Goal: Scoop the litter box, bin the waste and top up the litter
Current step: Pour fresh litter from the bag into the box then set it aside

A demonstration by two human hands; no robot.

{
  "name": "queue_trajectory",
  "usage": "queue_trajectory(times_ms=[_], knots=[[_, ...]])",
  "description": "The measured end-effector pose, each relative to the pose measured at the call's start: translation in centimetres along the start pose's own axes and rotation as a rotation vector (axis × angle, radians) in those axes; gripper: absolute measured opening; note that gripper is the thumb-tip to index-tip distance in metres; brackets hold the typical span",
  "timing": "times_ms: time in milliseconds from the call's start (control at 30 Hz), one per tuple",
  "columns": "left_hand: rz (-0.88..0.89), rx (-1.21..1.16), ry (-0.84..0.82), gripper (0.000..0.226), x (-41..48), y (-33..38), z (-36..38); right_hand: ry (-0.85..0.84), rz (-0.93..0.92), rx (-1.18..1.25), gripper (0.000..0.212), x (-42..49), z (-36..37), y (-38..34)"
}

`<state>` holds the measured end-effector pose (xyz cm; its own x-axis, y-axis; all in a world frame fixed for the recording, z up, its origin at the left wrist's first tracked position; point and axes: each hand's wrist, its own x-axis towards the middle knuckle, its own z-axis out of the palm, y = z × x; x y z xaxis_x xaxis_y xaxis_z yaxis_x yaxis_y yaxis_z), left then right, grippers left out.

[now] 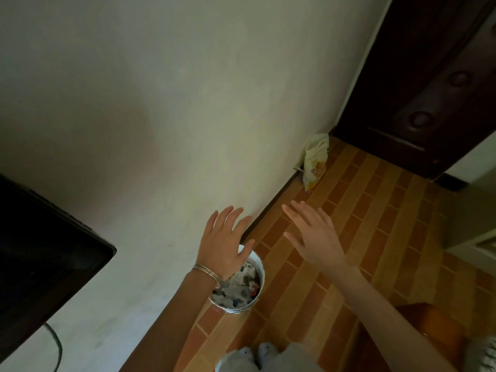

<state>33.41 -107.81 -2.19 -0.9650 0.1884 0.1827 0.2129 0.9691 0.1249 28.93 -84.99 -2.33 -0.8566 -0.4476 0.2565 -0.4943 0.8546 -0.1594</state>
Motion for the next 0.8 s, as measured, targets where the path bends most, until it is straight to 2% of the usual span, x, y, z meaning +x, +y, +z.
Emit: queue_trajectory(times_ms=[133, 367, 800], knots=[[0.047, -0.012, -0.056, 0.055, 1.5, 1.8, 0.6, -0.053, 0.078, 0.003, 0.059, -1.2, -0.7, 2.0], [0.132, -0.012, -0.059, 0.052, 6.2, 7.0, 2.8, -0.132, 0.185, -0.001, 0.058, -2.9, -1.8, 8.5], [0.120, -0.062, 0.004, 0.049, 20.5, 22.4, 6.4, -0.165, 0.120, -0.023, 0.059, -1.0, -7.4, 28.1]])
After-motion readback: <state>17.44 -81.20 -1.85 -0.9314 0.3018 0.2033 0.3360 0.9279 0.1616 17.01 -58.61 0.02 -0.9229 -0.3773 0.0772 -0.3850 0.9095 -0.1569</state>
